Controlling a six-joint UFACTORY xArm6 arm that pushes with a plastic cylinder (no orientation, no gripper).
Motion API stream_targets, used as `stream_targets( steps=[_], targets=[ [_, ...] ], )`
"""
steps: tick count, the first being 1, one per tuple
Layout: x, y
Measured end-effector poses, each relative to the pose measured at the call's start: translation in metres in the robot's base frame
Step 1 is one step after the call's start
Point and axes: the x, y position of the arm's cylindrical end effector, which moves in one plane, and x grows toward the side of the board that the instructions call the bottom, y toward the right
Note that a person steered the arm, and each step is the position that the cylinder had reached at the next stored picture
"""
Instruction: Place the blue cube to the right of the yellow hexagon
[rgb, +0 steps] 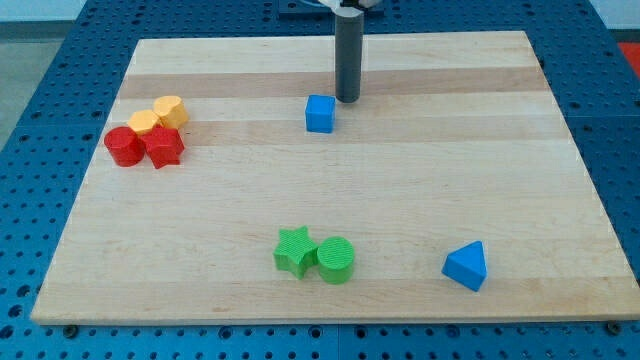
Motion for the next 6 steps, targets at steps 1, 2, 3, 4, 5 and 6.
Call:
stream_targets(
  steps=[1, 2, 3, 4, 5, 6],
  targets=[
    [0.009, 0.002],
    [0.015, 0.002],
    [0.026, -0.002],
    [0.036, -0.028],
    [0.036, -0.055],
    [0.037, -0.094]
  ],
)
